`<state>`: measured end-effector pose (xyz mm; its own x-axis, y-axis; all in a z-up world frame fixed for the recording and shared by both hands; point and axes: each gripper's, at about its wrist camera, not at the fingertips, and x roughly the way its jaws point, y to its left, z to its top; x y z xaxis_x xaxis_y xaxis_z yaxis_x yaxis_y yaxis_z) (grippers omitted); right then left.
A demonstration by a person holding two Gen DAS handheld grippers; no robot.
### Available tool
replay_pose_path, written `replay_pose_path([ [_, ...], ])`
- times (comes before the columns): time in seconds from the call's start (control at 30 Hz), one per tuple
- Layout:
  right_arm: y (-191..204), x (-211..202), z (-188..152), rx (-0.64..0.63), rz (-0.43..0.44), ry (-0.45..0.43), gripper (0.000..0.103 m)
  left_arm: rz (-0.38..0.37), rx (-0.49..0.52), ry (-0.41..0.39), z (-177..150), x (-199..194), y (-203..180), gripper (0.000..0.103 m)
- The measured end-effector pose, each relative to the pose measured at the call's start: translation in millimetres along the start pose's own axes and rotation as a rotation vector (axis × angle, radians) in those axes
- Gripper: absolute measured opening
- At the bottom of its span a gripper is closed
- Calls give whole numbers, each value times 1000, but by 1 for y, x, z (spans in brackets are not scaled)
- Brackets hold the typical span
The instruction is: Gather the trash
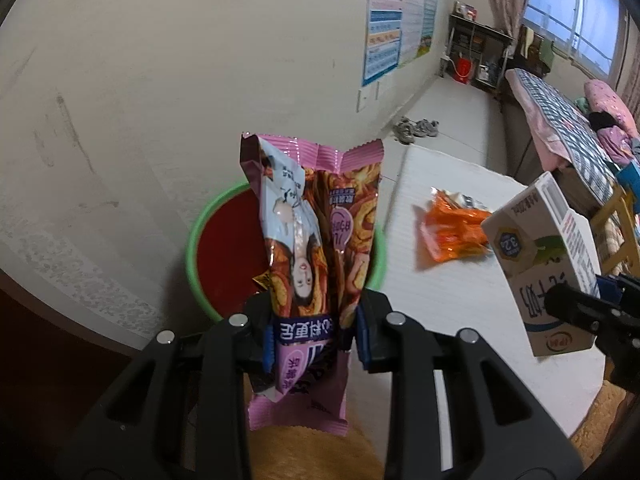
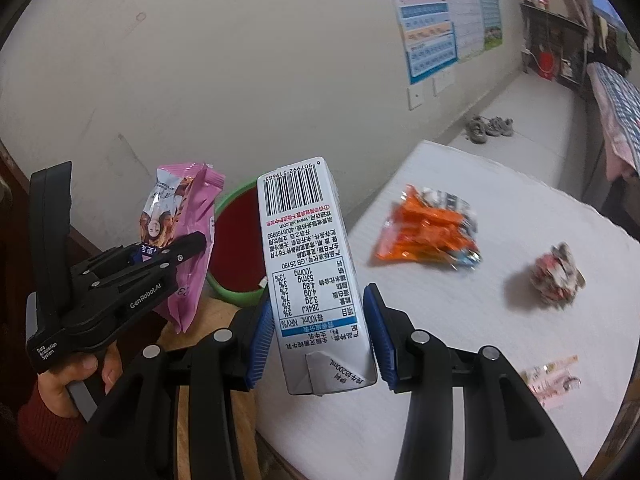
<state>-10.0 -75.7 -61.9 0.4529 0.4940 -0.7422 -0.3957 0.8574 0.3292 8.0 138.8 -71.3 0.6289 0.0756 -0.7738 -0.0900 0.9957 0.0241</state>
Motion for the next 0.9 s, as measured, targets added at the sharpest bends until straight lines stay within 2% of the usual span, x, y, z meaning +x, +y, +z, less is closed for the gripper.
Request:
replay_pose_path([
  [0.37,24,31,31,-49,26,22,43,51,-34,11,6,18,34,29],
  [0.67,36,58,47,-90,35,49,43,66,-49,30,6,31,47,29],
  [0.9,36,81,61,-72,40,68,43,69,-61,71,10,54,54,29],
])
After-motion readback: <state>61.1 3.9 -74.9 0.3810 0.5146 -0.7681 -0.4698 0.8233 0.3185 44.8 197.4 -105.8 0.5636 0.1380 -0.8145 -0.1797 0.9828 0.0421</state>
